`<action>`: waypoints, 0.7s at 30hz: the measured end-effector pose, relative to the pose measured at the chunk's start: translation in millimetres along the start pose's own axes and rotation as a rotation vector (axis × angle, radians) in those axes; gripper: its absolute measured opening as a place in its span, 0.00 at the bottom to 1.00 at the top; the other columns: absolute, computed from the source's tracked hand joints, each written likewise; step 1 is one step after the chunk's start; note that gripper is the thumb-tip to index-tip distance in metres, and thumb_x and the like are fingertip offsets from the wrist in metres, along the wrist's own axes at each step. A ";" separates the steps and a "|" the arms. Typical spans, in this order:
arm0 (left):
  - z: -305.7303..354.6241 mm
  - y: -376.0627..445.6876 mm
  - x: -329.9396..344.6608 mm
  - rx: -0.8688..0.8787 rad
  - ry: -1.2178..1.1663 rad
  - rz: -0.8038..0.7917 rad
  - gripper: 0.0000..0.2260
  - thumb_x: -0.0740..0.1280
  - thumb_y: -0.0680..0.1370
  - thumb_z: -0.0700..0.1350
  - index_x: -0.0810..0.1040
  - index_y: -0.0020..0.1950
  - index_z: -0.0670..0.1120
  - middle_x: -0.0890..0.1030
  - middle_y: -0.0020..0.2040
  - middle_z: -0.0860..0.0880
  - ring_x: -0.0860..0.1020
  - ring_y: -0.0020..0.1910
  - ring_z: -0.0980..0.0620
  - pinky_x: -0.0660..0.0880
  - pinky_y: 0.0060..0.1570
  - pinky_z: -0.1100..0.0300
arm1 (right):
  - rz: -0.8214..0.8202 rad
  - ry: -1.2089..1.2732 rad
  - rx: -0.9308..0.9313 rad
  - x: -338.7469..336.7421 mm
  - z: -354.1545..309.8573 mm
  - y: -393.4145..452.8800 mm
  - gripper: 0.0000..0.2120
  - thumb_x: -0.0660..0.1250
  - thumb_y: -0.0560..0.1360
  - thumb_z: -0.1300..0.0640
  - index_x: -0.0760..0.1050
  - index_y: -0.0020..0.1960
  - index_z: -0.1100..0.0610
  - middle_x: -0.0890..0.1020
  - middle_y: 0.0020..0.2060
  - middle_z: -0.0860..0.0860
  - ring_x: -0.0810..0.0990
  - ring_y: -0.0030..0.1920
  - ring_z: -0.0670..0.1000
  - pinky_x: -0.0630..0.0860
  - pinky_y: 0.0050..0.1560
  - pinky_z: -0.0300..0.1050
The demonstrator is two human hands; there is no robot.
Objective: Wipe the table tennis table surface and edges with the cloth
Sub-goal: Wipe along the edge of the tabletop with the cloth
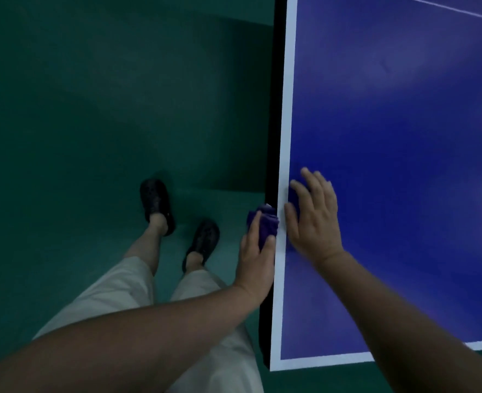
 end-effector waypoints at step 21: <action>121.7 119.3 1.4 0.009 -0.024 -0.052 0.22 0.54 0.86 0.50 0.54 0.79 0.62 0.59 0.80 0.55 0.58 0.75 0.60 0.53 0.72 0.63 | -0.022 -0.067 0.130 8.7 63.2 232.5 0.24 0.55 0.82 0.50 0.64 0.78 0.51 0.63 0.79 0.51 0.58 0.79 0.57 0.51 0.78 0.60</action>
Point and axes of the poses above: each hand's wrist, its own y-axis towards the middle knuckle, its own x-axis out of the palm, z = x × y, the point moved 5 cm from there along y, towards the middle knuckle
